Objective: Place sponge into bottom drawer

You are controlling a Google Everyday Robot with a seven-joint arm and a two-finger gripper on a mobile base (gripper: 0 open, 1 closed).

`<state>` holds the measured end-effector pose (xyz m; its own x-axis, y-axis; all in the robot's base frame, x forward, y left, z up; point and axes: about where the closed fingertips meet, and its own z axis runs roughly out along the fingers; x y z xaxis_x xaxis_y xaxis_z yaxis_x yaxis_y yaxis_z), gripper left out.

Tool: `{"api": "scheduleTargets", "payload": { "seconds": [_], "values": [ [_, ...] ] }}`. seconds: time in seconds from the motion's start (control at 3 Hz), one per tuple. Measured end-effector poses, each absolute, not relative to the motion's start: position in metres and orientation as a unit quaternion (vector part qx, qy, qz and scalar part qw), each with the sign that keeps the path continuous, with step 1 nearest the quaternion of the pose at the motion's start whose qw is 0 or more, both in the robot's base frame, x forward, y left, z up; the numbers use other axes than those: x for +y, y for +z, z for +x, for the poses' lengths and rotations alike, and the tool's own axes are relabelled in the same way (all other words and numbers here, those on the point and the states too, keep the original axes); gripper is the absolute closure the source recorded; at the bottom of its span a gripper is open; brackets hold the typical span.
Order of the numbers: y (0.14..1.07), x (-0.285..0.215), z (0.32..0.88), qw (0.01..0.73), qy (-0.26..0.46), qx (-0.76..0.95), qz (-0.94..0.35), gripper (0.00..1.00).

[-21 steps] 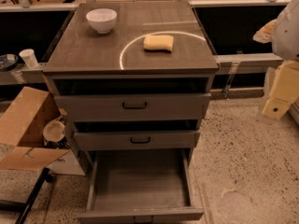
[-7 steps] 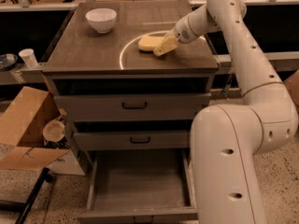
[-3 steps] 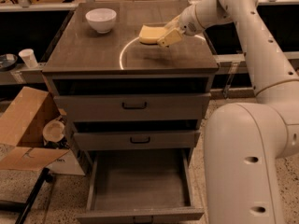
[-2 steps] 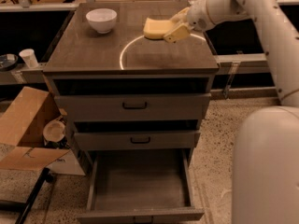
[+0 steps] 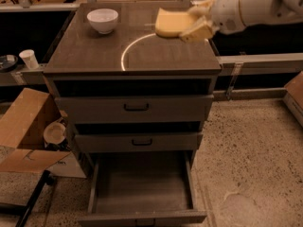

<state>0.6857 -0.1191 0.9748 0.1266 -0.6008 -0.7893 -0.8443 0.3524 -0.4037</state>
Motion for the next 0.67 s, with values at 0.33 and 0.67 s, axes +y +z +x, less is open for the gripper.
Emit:
{"api": "scheduleTargets", "payload": {
  "seconds": [0.33, 0.67],
  "values": [
    [0.9391, -0.1095, 0.6723, 0.476, 0.140, 0.659, -0.565, 1.00],
    [0.9381, -0.1065, 0.6717, 0.474, 0.140, 0.658, -0.568, 1.00]
  ]
}}
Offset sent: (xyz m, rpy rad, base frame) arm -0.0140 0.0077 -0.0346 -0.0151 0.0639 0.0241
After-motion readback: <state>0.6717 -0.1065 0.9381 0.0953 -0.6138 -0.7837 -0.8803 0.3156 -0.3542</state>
